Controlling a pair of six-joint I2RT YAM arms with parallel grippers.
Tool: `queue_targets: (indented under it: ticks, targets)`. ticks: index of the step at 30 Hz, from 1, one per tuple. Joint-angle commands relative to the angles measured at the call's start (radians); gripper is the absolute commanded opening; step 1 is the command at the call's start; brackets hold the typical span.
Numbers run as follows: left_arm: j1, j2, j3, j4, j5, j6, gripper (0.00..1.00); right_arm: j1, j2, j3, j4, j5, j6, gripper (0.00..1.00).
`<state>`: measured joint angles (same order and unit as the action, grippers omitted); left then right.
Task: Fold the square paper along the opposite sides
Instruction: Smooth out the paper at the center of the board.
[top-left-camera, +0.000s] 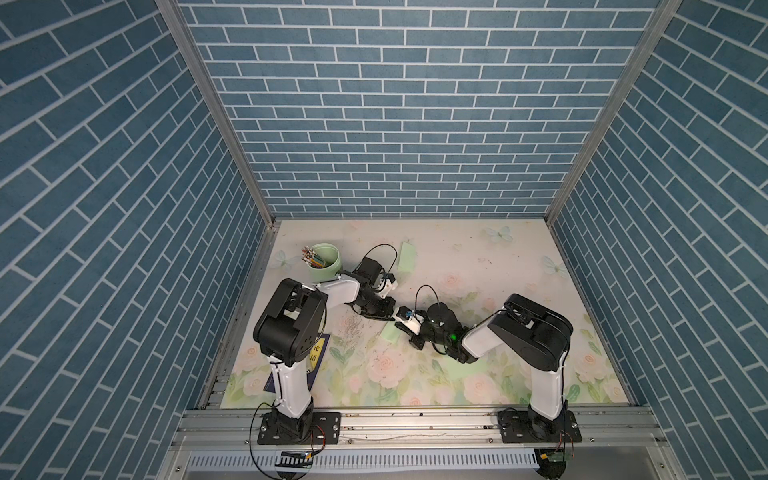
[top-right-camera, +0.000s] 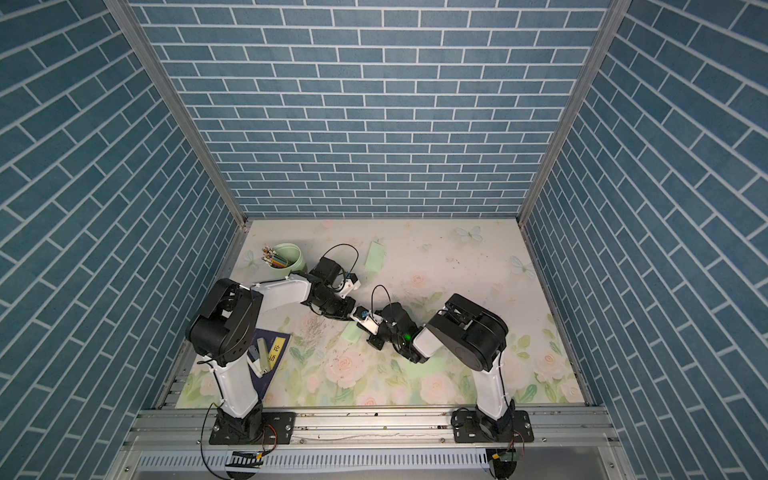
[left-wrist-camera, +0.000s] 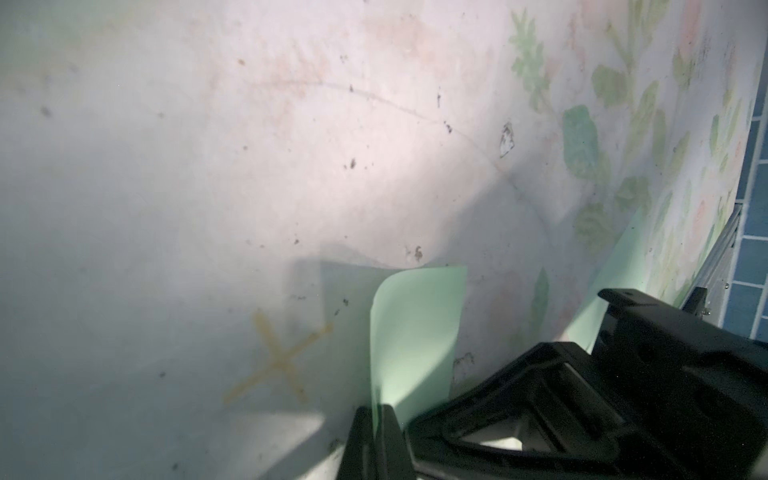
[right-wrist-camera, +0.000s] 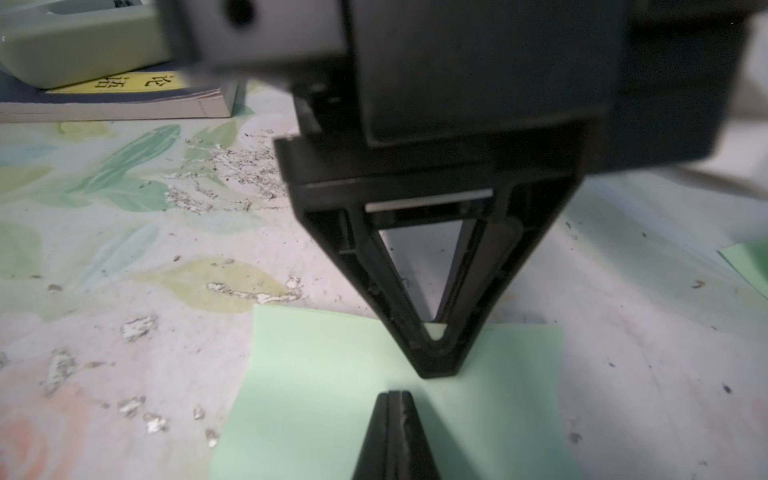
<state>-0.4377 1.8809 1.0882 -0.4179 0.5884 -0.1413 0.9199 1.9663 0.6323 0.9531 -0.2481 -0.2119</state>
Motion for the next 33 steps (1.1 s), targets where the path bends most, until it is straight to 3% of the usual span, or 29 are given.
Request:
queue_targets:
  ticks: [1, 20, 33]
  targets:
    - [0.022, 0.02, -0.017, -0.018, -0.087, -0.002, 0.0, 0.031, 0.039, -0.043, -0.043, 0.011, -0.033, 0.0]
    - [0.049, 0.016, 0.005, -0.028, -0.111, 0.002, 0.0, 0.122, 0.037, -0.065, -0.173, -0.01, -0.122, 0.0]
    - [0.051, 0.022, 0.008, -0.029, -0.108, 0.002, 0.0, 0.142, 0.034, -0.121, -0.243, 0.0, -0.098, 0.0]
